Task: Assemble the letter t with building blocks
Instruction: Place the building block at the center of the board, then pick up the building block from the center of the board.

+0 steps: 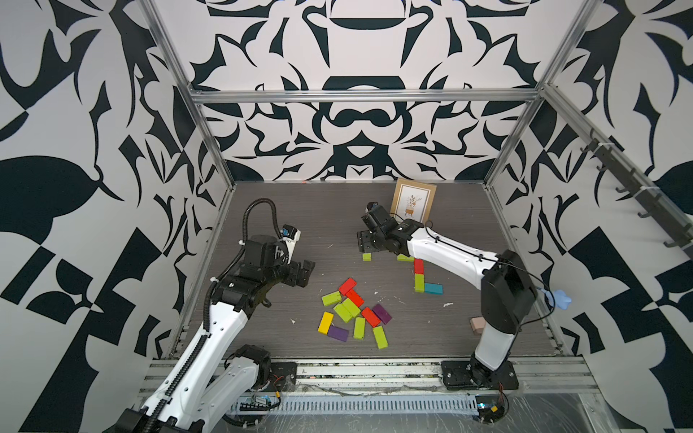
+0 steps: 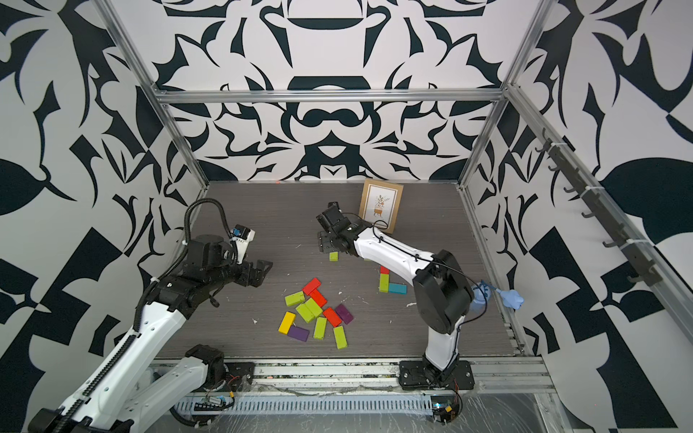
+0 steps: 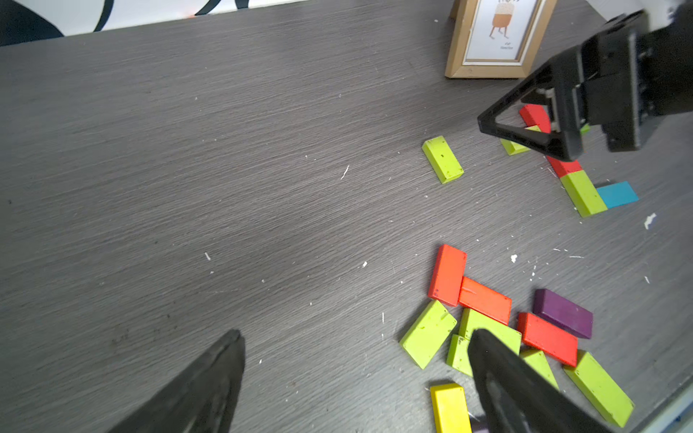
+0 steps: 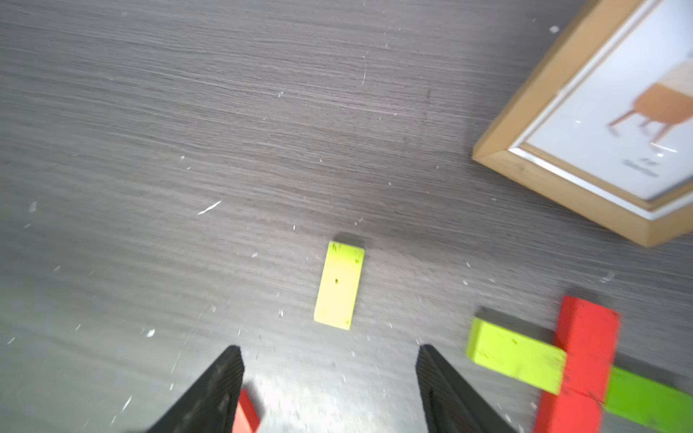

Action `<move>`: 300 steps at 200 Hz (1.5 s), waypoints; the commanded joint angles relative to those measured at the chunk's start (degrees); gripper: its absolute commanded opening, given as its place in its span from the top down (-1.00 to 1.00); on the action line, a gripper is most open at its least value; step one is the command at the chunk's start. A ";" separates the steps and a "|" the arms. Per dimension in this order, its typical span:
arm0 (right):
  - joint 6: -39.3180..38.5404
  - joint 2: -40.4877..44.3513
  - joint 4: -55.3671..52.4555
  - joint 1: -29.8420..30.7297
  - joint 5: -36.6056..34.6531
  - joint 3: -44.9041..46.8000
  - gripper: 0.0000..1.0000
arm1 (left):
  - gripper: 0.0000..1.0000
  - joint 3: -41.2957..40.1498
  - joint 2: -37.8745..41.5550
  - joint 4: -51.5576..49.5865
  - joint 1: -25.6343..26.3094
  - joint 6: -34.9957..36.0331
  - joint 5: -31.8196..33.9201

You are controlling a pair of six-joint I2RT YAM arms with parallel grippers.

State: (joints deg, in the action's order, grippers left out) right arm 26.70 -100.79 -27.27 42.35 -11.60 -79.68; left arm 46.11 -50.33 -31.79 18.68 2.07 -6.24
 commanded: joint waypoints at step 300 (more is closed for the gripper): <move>-2.24 34.70 5.69 -0.03 -7.14 32.32 -0.56 | -0.72 8.27 -29.79 -0.11 15.66 19.42 -4.43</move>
State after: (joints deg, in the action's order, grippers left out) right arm 23.86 -68.03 -21.28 42.35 -16.43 -47.31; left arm 54.24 -77.06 -33.61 31.81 18.63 -12.56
